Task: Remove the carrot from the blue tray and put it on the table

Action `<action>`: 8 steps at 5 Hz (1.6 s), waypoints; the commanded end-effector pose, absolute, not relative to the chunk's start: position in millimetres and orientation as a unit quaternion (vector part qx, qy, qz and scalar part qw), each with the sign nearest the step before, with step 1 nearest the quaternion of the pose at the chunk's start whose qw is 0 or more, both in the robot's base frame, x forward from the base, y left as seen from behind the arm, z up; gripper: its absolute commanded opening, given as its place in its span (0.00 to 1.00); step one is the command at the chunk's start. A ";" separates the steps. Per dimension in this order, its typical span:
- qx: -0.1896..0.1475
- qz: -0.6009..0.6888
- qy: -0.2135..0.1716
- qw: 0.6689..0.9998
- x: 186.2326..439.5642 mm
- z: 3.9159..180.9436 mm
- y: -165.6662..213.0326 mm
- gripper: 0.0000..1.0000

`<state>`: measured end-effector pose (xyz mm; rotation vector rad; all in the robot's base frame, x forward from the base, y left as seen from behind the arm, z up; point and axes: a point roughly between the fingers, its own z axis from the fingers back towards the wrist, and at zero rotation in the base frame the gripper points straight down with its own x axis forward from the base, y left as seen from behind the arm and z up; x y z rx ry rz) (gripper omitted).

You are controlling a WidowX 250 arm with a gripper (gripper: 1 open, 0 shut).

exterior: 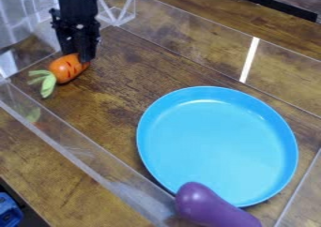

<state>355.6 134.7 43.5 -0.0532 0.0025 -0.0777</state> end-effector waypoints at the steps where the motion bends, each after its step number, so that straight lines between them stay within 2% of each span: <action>1: -0.024 -0.043 -0.019 0.999 370.2 70.2 123.0 0.00; 2: -0.029 -0.063 -0.011 0.998 369.6 78.4 117.5 1.00; 3: -0.033 -0.082 -0.009 0.996 370.6 85.6 117.5 1.00; 5: -0.037 -0.042 -0.013 0.998 360.7 109.2 117.6 1.00; 6: -0.033 -0.020 -0.014 0.999 353.6 110.2 123.7 1.00; 7: -0.037 -0.016 -0.009 0.999 351.4 103.8 143.5 1.00; 8: -0.038 0.035 -0.010 0.999 338.5 94.9 166.3 1.00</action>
